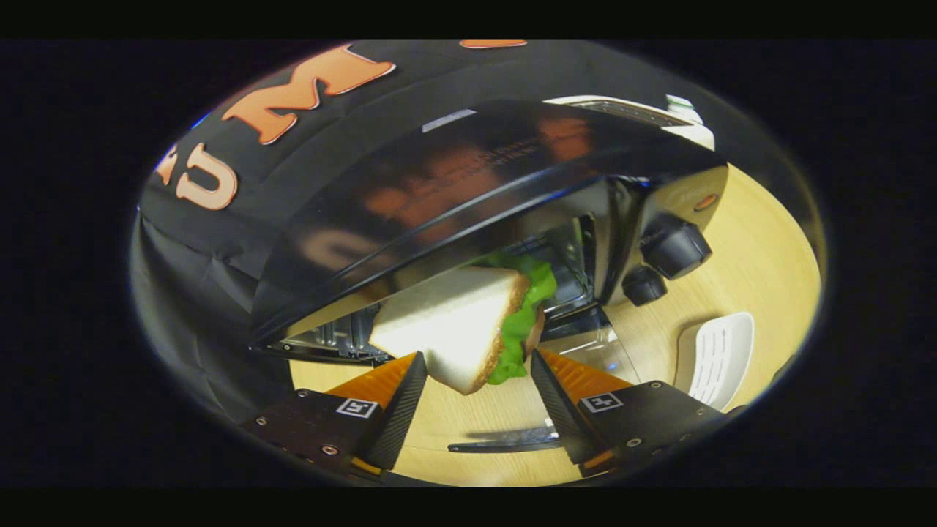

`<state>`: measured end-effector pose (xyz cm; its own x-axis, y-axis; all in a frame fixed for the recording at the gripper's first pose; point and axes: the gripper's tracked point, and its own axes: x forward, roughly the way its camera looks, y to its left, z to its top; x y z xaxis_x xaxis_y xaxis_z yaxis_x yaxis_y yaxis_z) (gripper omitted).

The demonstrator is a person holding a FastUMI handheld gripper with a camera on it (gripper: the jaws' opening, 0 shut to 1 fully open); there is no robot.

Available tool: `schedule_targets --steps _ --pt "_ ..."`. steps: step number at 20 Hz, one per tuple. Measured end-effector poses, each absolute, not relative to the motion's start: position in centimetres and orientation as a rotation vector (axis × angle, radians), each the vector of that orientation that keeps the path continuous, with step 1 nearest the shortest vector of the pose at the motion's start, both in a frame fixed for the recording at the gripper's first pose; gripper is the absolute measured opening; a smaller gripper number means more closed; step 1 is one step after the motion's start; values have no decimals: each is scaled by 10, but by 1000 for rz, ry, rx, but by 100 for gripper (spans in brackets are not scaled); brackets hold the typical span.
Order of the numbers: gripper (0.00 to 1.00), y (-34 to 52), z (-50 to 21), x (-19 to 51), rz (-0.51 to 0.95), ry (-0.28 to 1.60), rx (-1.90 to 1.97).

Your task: Open the toaster oven, put the food inside, and close the toaster oven door.

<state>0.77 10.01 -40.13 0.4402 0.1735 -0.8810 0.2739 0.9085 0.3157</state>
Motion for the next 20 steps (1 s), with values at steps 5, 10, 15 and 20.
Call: schedule_targets --steps 5,10,15,20 --pt "90 122 -402 6 -5 1120 391" --pt "97 107 -387 -5 24 1085 295" --pt "99 84 -385 -15 29 1071 235" --pt "99 84 -376 -51 102 1075 183"
